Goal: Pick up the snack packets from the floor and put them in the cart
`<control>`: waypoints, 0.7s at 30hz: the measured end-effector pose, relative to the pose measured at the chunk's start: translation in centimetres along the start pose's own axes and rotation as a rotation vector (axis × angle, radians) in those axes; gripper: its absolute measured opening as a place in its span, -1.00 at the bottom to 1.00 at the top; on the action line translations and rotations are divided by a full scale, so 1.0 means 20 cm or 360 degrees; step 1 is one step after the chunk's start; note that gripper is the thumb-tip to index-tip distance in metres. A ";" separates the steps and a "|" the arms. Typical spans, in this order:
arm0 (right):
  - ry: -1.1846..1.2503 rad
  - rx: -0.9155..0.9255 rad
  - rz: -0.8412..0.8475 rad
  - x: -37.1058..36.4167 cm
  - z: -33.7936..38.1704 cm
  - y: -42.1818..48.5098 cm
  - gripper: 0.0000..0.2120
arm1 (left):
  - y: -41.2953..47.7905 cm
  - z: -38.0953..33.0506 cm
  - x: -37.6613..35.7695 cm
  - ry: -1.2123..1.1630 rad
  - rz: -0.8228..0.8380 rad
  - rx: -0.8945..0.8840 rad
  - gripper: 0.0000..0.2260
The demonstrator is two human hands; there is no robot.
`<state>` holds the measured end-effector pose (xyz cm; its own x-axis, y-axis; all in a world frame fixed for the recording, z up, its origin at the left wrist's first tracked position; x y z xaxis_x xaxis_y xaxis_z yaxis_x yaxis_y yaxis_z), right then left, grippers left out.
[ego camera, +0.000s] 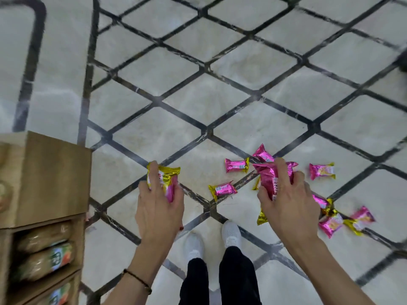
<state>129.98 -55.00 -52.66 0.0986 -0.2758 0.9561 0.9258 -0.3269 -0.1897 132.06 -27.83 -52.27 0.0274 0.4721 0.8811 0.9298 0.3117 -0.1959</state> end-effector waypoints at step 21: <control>0.0070 0.0021 -0.0193 1.48 0.16 -0.63 -0.35 | -0.55 -0.88 1.16 0.0080 0.0087 -0.0304 -0.40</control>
<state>122.45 -56.10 -21.31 -0.0304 -0.2744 0.9611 0.9348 -0.3484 -0.0699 128.92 -34.75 -22.08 0.0933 0.4409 0.8927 0.9790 0.1224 -0.1628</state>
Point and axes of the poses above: each hand's wrist, its own y-axis towards the middle knuckle, its own x-axis out of the back of the hand, z = x × y, the point moved 4 cm from there along y, towards the middle knuckle, and after that the axes turned 1 degree about -x, right-handed, at the moved point
